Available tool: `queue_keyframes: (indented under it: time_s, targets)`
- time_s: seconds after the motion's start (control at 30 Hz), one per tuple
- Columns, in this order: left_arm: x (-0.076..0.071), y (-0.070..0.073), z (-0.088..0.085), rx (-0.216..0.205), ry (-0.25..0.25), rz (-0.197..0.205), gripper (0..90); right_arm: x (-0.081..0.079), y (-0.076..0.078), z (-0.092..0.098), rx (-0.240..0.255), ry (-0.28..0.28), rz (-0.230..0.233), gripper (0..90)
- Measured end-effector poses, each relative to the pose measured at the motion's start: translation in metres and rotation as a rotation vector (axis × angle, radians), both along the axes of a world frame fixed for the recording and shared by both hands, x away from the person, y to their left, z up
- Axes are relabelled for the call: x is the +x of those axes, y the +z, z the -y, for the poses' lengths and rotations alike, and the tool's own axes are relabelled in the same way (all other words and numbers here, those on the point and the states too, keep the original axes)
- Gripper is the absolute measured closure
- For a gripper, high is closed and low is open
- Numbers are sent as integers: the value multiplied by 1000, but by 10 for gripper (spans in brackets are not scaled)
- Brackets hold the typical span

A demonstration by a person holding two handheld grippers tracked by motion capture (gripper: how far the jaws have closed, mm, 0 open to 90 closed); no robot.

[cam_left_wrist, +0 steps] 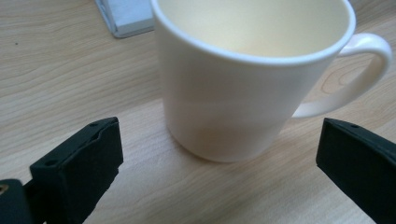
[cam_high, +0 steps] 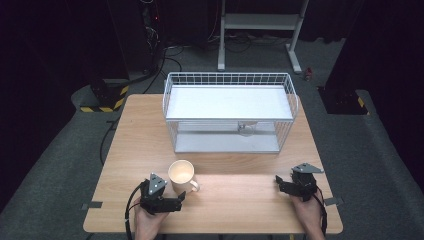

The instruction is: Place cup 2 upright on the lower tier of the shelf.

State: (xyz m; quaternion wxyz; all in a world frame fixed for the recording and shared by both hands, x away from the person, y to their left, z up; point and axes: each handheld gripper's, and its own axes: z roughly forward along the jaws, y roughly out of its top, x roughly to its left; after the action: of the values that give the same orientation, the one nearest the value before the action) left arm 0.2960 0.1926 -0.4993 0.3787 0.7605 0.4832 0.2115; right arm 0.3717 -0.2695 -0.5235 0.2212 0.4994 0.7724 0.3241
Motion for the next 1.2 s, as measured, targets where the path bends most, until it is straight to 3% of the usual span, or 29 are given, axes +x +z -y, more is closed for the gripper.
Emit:
queue_keyframes:
  time_s: [0.6,1.2]
  targets:
    - [25,-2,21,22,-41,1,3,0,0,0,1,-2,-1,250]
    - [32,-4,24,26,-35,39,80,0,0,0,3,-4,-3,250]
